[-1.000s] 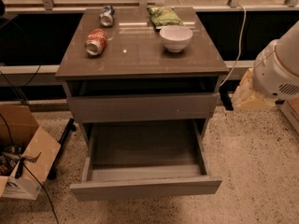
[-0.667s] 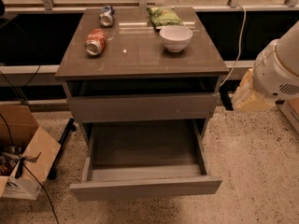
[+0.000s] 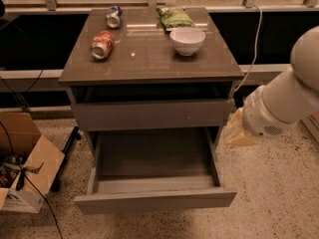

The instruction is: Close middle drawer

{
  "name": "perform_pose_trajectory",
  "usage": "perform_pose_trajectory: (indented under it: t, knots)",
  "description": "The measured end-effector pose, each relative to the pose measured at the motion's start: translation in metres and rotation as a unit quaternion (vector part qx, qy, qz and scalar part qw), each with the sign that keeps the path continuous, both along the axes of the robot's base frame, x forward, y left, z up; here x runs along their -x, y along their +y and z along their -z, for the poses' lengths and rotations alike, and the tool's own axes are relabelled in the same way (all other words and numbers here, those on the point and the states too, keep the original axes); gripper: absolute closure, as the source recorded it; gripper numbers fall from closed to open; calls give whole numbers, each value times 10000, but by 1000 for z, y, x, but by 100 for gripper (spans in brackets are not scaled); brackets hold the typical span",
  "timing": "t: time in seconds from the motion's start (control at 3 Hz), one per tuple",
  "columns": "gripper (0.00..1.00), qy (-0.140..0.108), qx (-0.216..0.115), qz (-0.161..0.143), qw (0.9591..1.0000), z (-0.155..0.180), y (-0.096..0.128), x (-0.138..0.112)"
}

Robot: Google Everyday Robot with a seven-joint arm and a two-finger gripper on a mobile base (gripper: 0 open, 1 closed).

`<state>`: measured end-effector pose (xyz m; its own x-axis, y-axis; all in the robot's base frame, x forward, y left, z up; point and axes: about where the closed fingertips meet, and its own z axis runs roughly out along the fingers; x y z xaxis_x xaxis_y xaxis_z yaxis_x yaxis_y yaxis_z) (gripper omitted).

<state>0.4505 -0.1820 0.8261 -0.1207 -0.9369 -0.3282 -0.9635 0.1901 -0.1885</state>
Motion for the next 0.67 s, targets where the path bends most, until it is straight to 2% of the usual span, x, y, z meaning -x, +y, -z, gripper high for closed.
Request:
perform_pose_trajectory:
  t: [0.33,0.67]
  knots:
    - [100,257,-490,-2,9985,53,15,-7]
    - [100,315,-513,42,9982,63,16,-9]
